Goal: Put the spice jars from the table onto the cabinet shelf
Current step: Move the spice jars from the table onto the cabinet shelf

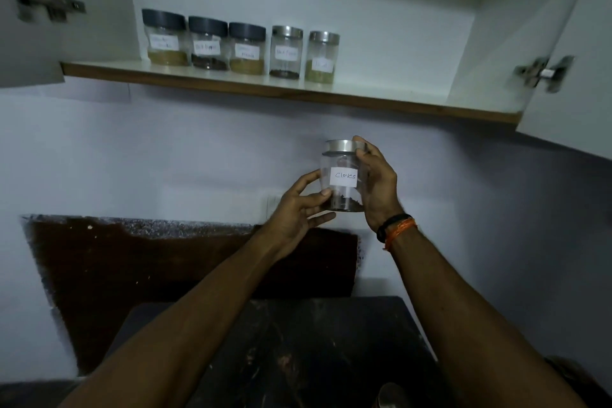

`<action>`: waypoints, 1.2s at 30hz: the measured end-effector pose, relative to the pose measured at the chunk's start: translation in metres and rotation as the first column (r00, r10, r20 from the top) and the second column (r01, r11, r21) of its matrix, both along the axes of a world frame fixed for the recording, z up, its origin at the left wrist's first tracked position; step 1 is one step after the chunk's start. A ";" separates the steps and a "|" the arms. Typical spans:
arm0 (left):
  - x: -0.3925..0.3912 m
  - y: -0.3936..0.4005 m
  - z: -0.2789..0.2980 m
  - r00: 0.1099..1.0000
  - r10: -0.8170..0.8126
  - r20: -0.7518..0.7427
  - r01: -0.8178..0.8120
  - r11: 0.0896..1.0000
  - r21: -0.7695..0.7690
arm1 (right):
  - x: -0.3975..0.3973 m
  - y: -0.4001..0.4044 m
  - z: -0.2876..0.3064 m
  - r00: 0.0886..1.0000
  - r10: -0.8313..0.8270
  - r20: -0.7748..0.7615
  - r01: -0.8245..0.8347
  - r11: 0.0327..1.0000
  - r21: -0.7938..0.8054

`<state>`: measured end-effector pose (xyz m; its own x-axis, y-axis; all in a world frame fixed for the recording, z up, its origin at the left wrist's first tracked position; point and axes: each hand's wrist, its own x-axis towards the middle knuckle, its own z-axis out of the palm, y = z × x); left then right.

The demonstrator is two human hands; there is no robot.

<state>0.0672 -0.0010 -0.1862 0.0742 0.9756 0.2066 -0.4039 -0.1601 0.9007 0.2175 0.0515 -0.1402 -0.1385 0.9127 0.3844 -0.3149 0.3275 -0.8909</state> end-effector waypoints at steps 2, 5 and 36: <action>0.001 0.006 0.017 1.000 -0.002 -0.008 0.002 0.999 0.032 | 0.001 0.003 0.019 1.000 -0.007 -0.003 0.007 1.000 0.029; 0.001 0.015 0.040 1.000 -0.002 -0.028 0.004 0.997 0.082 | 0.003 0.007 0.043 1.000 -0.021 -0.018 0.023 0.997 0.069; 0.006 0.068 0.225 0.801 0.142 -0.582 0.116 0.917 0.383 | 0.032 0.044 0.133 0.993 -0.066 -0.099 0.087 0.971 0.221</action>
